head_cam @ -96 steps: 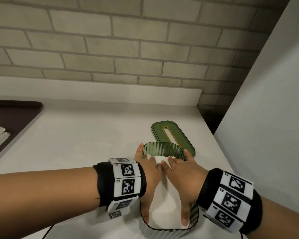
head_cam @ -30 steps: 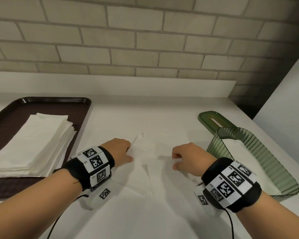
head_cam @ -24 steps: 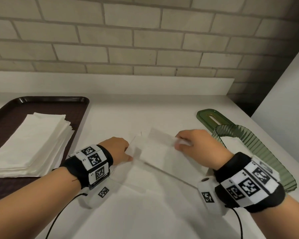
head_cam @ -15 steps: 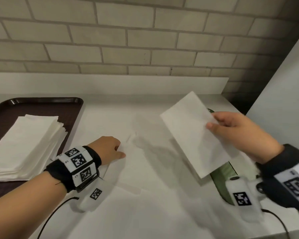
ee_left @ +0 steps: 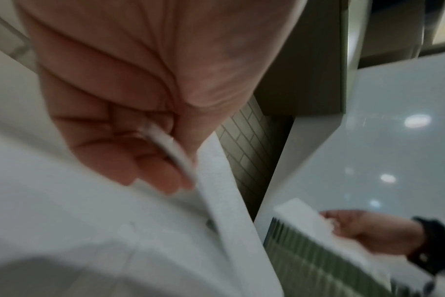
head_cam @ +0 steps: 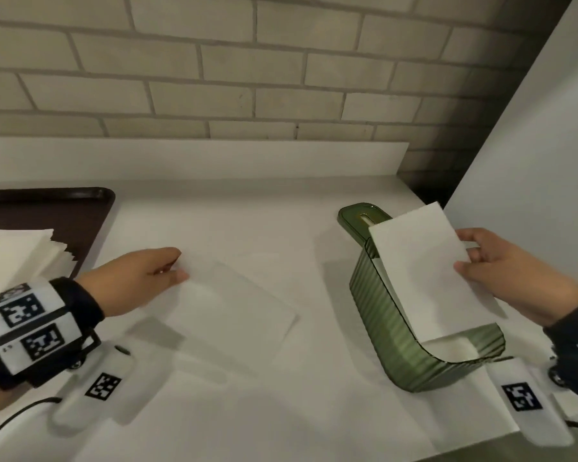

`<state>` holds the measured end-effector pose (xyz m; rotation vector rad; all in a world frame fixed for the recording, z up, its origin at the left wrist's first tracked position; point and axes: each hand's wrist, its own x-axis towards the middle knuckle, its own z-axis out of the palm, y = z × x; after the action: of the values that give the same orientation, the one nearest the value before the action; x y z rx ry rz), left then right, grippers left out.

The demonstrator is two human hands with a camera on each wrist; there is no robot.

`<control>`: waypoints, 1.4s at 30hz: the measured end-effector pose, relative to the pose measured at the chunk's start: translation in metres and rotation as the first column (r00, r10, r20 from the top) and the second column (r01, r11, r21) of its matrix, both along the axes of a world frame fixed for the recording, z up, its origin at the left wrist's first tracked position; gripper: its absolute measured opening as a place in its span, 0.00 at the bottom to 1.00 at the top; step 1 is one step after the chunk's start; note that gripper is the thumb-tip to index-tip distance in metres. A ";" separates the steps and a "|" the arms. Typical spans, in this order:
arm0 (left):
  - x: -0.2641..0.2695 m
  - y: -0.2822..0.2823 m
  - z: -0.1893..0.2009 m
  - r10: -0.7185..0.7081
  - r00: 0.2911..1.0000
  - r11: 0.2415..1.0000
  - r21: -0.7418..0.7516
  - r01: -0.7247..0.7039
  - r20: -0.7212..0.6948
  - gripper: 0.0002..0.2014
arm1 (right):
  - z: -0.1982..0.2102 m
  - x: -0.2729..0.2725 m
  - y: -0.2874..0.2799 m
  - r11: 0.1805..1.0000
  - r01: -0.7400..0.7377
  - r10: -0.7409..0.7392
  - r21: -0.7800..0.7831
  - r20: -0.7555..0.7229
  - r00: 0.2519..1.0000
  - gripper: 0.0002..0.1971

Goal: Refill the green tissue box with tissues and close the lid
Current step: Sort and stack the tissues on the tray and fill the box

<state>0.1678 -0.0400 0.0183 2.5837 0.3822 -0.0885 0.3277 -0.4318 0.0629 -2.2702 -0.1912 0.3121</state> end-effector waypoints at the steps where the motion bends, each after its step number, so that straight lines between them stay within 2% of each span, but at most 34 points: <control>1: 0.004 0.000 0.005 -0.011 0.999 0.999 -0.037 0.013 0.034 0.12 | -0.002 0.000 0.000 0.999 -0.021 0.021 -0.045 0.000 1.000 0.20; 4: 0.019 -0.009 0.019 -0.030 0.991 0.990 -0.133 0.047 0.128 0.13 | -0.007 -0.001 0.000 0.977 -0.091 0.088 -0.192 -0.024 0.996 0.22; 8: 0.044 -0.037 0.033 -0.065 0.978 0.967 -0.228 0.110 0.198 0.12 | -0.013 -0.001 -0.003 0.957 -0.181 0.157 -0.228 -0.116 0.981 0.25; 10: 0.059 -0.054 0.037 -0.083 0.975 0.930 -0.336 0.150 0.205 0.11 | -0.015 -0.001 -0.004 0.905 -0.249 0.222 -0.346 -0.115 0.968 0.29; 13: 0.080 -0.080 0.043 -0.129 0.968 0.890 -0.406 0.209 0.216 0.11 | -0.014 -0.003 -0.007 0.810 -0.296 0.319 -0.506 -0.044 0.947 0.34; 16: 0.100 -0.104 0.047 -0.174 0.961 0.868 -0.426 0.253 0.217 0.11 | -0.010 -0.009 -0.011 0.766 -0.276 0.416 -0.581 0.120 0.902 0.27; 18: 0.112 -0.119 0.049 -0.195 0.958 0.866 -0.422 0.269 0.210 0.11 | -0.005 -0.013 -0.013 0.804 -0.239 0.447 -0.544 0.290 0.846 0.19; 20: 0.123 -0.132 0.051 -0.218 0.955 0.864 -0.416 0.285 0.203 0.11 | 0.005 -0.018 -0.015 0.862 -0.232 0.408 -0.452 0.344 0.846 0.19; 21: 0.128 -0.139 0.051 -0.229 0.952 0.862 -0.413 0.295 0.203 0.11 | 0.009 -0.019 -0.016 0.892 -0.251 0.377 -0.376 0.313 0.872 0.23; 23: 0.137 -0.151 0.052 -0.234 0.951 0.861 -0.412 0.300 0.203 0.13 | 0.015 -0.023 -0.016 0.934 -0.328 0.348 -0.140 0.158 0.924 0.28; 25: 0.144 -0.163 0.054 -0.249 0.949 0.858 -0.411 0.309 0.194 0.13 | 0.019 -0.025 -0.013 0.920 -0.381 0.383 0.090 -0.009 0.924 0.23; 27: 0.151 -0.173 0.053 -0.273 0.946 0.859 -0.398 0.321 0.172 0.10 | 0.016 -0.021 -0.012 0.914 -0.342 0.371 0.218 -0.113 0.922 0.17; 29: 0.153 -0.178 0.052 -0.261 0.948 0.886 -0.346 0.310 0.181 0.14 | 0.010 -0.013 -0.014 0.930 -0.284 0.316 0.232 -0.114 0.942 0.17; 32: 0.152 -0.175 0.047 -0.185 0.961 0.918 -0.312 0.243 0.204 0.24 | 0.002 -0.001 -0.022 0.970 -0.190 0.202 0.152 -0.065 0.977 0.20; 35: 0.147 -0.153 0.035 -0.140 0.983 0.963 -0.213 0.164 0.121 0.23 | -0.004 0.006 -0.029 0.986 -0.154 0.157 0.064 -0.043 0.987 0.22; 38: 0.141 -0.125 0.021 -0.143 0.982 0.990 0.000 0.144 -0.121 0.15 | -0.009 0.012 -0.030 0.982 -0.177 0.179 -0.066 0.025 0.984 0.25; 40: 0.134 -0.114 0.012 -0.130 0.946 0.981 0.101 0.166 -0.298 0.21 | -0.010 0.013 -0.026 0.968 -0.215 0.222 -0.128 0.040 0.974 0.26; 42: 0.125 -0.107 0.005 -0.122 0.908 0.969 0.149 0.196 -0.401 0.28 | -0.010 0.013 -0.020 0.944 -0.262 0.281 -0.201 0.075 0.957 0.27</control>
<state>0.2929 -0.1468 0.0235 2.7753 0.3309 -0.6641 0.3408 -0.4515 0.0527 -2.4520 -0.5538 0.3707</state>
